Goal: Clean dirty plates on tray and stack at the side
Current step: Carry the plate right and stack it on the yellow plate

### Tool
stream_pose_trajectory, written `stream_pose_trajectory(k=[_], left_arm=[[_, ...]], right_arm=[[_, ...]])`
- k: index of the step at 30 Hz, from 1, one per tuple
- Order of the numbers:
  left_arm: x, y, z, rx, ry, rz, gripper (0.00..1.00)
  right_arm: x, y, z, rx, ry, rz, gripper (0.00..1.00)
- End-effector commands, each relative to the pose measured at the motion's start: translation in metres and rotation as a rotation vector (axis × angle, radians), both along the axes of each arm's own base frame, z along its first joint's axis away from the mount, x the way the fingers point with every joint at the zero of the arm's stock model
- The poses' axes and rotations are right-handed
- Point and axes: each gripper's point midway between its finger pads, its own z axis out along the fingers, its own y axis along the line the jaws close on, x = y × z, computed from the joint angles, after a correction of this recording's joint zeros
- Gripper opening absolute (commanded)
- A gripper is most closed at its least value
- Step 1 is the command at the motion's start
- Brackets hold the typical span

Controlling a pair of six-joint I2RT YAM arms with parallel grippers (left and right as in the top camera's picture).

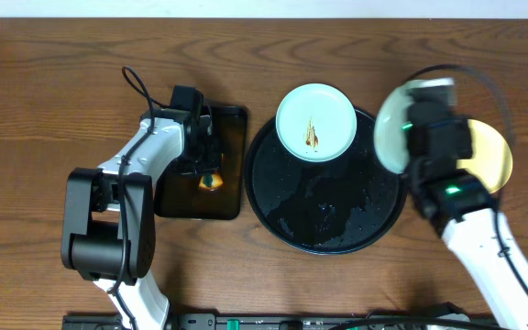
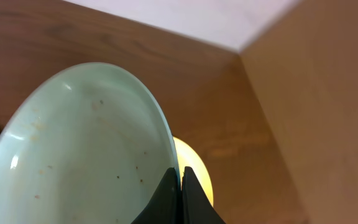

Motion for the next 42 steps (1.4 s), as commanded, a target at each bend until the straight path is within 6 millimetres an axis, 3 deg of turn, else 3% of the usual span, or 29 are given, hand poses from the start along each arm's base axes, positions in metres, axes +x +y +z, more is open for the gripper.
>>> stream_pose_trajectory(k=[1,4,6,10,15,22,28,31,33,35,37,39,42], left_arm=[[-0.009,-0.001,-0.006,-0.007,0.031,-0.017,0.08],[-0.009,-0.001,-0.006,-0.007,0.031,-0.017,0.08],[-0.009,-0.001,-0.006,-0.007,0.031,-0.016,0.08],[-0.009,-0.001,-0.006,-0.007,0.032,-0.013,0.08],[-0.009,-0.001,-0.006,-0.007,0.032,-0.013,0.08],[-0.009,-0.001,-0.006,-0.007,0.035,-0.013,0.08],[-0.009,-0.001,-0.006,-0.007,0.035,-0.013,0.08],[-0.009,-0.001,-0.006,-0.007,0.035,-0.013,0.08],[-0.009,-0.001,-0.006,-0.007,0.035,-0.013,0.08],[-0.009,-0.001,-0.006,-0.007,0.035,-0.014,0.08],[-0.009,-0.001,-0.006,-0.007,0.035,-0.013,0.08],[-0.009,-0.001,-0.006,-0.007,0.035,-0.014,0.08],[-0.009,-0.001,-0.006,-0.007,0.035,-0.014,0.08]], right_arm=[[0.002,-0.050,0.000,0.218,-0.088,-0.133,0.01],[-0.004,-0.086,-0.007,0.275,-0.102,-0.226,0.01],[-0.012,-0.127,-0.027,0.346,-0.099,-0.347,0.01],[-0.011,-0.148,-0.054,0.415,-0.056,-0.380,0.01],[-0.007,-0.138,-0.090,0.510,0.049,-0.338,0.01],[-0.013,-0.115,-0.107,0.611,0.135,-0.273,0.06],[-0.026,-0.097,-0.121,0.682,0.227,-0.251,0.21],[-0.028,-0.087,-0.124,0.727,0.253,-0.223,0.35],[-0.029,-0.082,-0.126,0.749,0.264,-0.209,0.35],[-0.030,-0.082,-0.126,0.751,0.268,-0.210,0.42],[-0.030,-0.082,-0.126,0.749,0.269,-0.213,0.58],[-0.033,-0.087,-0.127,0.741,0.267,-0.250,0.55],[-0.048,-0.113,-0.128,0.684,0.235,-0.435,0.52]])
